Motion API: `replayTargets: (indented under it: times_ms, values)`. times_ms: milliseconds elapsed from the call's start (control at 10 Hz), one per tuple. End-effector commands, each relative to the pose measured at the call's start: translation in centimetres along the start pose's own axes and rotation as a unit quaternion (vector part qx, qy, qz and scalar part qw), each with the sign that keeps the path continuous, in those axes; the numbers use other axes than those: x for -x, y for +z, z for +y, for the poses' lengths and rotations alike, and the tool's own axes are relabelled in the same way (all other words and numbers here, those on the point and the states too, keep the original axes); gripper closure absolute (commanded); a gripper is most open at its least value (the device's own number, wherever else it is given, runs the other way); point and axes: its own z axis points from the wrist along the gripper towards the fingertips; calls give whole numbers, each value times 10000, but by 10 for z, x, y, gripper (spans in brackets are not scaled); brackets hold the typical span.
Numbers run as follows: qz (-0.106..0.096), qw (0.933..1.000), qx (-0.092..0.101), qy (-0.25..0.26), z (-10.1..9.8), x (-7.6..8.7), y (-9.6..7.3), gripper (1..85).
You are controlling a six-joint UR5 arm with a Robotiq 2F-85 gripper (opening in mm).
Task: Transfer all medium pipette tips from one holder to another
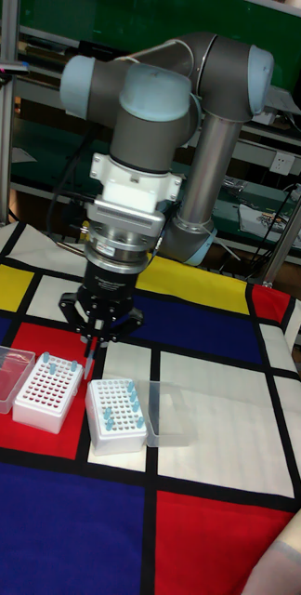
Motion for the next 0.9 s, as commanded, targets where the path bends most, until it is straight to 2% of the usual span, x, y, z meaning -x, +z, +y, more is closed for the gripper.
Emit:
replayTargets:
  times_ms: [0,300,800]
  values:
    - [-63,9995,110,-285,-27,0,-1,847]
    - [-79,9987,116,-484,-45,-1,-1,847]
    - [-211,9973,150,-692,-63,-6,10,847]
